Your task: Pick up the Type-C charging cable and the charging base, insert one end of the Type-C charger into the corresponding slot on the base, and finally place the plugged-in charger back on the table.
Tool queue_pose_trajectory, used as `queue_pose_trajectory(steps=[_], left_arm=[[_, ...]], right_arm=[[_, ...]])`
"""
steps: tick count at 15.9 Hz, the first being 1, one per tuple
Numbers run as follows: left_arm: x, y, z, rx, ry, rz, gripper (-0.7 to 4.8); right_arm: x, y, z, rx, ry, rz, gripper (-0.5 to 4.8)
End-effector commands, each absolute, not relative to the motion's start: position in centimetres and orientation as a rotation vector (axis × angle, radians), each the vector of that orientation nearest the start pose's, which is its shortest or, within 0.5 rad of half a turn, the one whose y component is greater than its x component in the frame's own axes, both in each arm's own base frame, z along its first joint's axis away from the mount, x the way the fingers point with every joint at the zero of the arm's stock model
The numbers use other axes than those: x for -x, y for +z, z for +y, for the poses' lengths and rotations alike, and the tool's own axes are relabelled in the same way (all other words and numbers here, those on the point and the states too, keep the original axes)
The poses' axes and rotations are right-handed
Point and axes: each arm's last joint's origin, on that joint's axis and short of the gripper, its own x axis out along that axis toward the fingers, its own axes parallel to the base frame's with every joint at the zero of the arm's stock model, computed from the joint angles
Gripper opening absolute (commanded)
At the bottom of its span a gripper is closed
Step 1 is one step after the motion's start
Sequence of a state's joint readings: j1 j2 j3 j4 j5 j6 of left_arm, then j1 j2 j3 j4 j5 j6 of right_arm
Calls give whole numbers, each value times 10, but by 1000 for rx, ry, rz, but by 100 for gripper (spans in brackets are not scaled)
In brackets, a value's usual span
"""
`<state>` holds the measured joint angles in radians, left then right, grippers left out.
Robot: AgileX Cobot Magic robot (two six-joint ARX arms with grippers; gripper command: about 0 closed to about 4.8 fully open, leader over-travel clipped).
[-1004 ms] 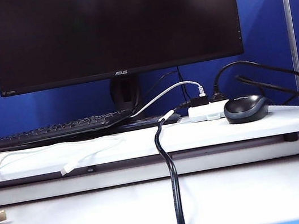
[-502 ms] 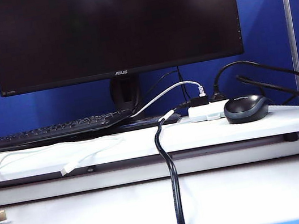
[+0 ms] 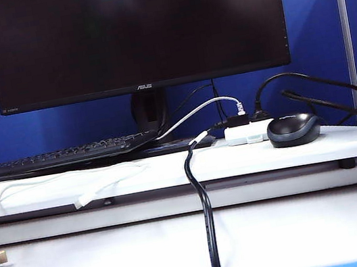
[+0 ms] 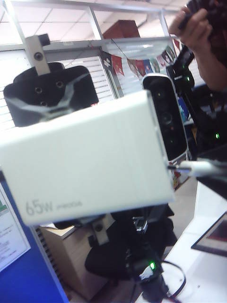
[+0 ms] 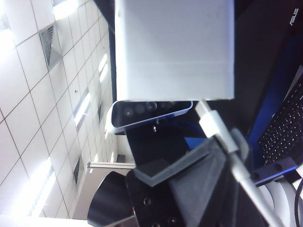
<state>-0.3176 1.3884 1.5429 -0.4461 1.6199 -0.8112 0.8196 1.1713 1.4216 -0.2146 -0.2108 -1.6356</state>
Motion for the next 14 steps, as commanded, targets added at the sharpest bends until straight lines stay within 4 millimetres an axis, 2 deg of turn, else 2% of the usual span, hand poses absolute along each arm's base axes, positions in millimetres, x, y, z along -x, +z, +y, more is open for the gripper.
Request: queue_pose_trajectory(steps=[1, 5, 8, 14], left_arm=[[-245, 443, -111, 760, -1711, 1088, -5], [-238, 451, -109, 744, -1722, 1073, -5], [-237, 451, -109, 745, -1722, 1076, -5], [-235, 452, -112, 737, -1734, 1080, -5]], right_arm=[[-153, 474, 176, 1432, 767, -937, -5], [-161, 470, 171, 1420, 845, -965, -5], [-169, 465, 178, 1423, 856, -954, -5], [-173, 474, 174, 1383, 762, -973, -5]])
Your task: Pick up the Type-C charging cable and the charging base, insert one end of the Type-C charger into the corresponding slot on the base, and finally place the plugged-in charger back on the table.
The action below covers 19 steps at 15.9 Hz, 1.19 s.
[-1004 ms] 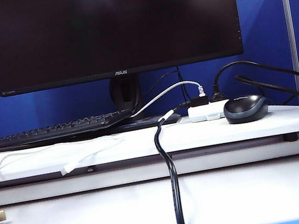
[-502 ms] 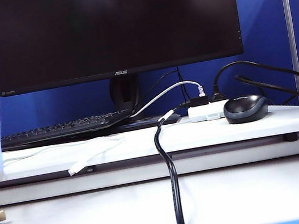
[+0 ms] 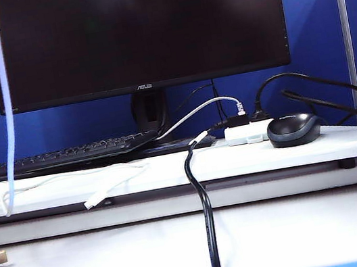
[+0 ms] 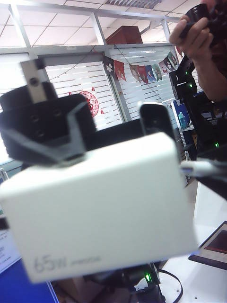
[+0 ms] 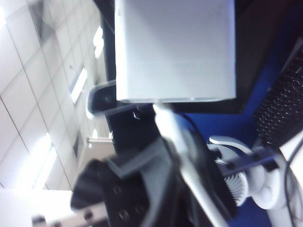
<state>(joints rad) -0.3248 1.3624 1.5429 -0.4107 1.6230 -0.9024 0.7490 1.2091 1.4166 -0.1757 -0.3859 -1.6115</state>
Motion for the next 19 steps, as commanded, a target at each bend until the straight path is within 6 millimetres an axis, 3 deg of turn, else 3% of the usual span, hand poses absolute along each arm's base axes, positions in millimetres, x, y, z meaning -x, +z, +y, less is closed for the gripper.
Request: queue_pose_trajectory(steps=[1, 3, 15, 17, 19], left_arm=[[-232, 453, -111, 733, -1737, 1075, -5], [-232, 453, -111, 736, -1735, 1079, -5], [-232, 452, -111, 751, -1725, 1099, -5], [-232, 452, -111, 768, -1714, 1126, -5], [-223, 451, -129, 750, -1763, 1194, -5]], right_arm=[[-173, 474, 173, 1396, 751, -963, -5], [-166, 477, 165, 1387, 795, -1005, -5], [-168, 472, 171, 1381, 850, -1022, -5], [-168, 471, 171, 1481, 812, -1106, -5], [-166, 471, 172, 1455, 858, -1163, -5]])
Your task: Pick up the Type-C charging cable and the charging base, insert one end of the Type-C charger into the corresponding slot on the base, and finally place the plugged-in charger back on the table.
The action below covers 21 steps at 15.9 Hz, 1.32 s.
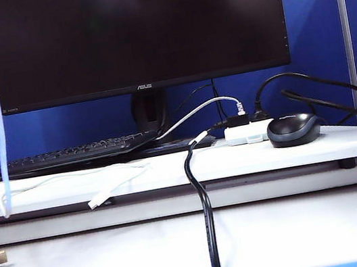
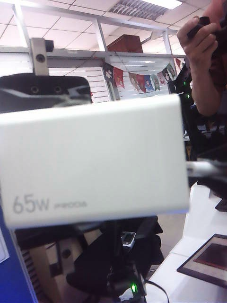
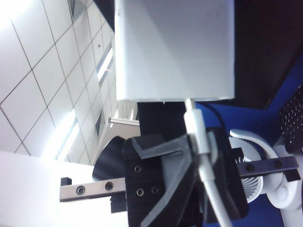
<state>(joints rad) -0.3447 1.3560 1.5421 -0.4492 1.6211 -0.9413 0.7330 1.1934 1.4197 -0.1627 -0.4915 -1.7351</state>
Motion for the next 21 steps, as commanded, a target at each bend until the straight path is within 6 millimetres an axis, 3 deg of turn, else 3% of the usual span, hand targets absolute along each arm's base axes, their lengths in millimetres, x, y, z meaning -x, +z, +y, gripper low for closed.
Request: queue_pose_trajectory(steps=[1, 10, 21], left_arm=[[-223, 451, -129, 751, -1761, 1196, -5], [-223, 453, -124, 763, -1745, 1193, -5], [-226, 451, -124, 783, -1721, 1210, -5]], right_arm=[[-166, 472, 171, 1455, 857, -1164, -5], [-148, 477, 155, 1447, 902, -1194, -5], [-146, 475, 156, 1431, 942, -1171, -5]])
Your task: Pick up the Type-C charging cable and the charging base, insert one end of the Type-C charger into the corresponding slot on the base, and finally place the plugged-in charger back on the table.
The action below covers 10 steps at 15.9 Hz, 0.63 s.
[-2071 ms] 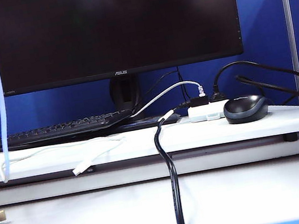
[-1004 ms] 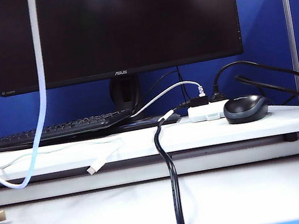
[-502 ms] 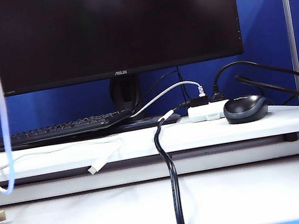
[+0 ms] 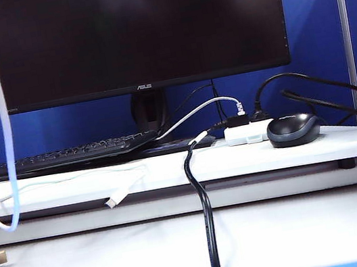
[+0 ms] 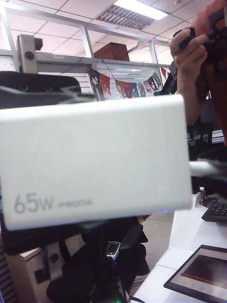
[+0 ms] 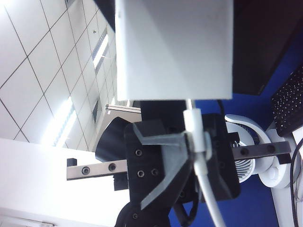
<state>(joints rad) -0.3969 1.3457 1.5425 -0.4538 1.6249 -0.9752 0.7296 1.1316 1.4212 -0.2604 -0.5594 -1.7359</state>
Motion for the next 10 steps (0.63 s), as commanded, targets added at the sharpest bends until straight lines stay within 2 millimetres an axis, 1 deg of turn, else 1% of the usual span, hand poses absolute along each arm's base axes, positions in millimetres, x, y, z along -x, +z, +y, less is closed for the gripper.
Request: queue_pose_trajectory(steps=[1, 3, 4, 5, 6, 7, 10], left_arm=[[-226, 451, -124, 791, -1713, 1222, -5], [-226, 450, -124, 796, -1707, 1227, -5], [-226, 450, -124, 798, -1704, 1229, -5], [-226, 450, -124, 799, -1704, 1229, -5], [-227, 448, -125, 812, -1694, 1248, -5], [-228, 446, -125, 827, -1681, 1269, -5], [-233, 443, -127, 850, -1640, 1281, -5]], right_arm=[[-143, 474, 159, 1455, 952, -1206, -5], [-143, 472, 160, 1480, 956, -1206, -5], [-141, 472, 161, 1428, 991, -1184, -5], [-140, 472, 161, 1416, 995, -1179, -5], [-139, 473, 161, 1380, 1031, -1220, -5], [-139, 469, 161, 1445, 1031, -1228, -5], [-139, 468, 161, 1411, 1057, -1184, -5]])
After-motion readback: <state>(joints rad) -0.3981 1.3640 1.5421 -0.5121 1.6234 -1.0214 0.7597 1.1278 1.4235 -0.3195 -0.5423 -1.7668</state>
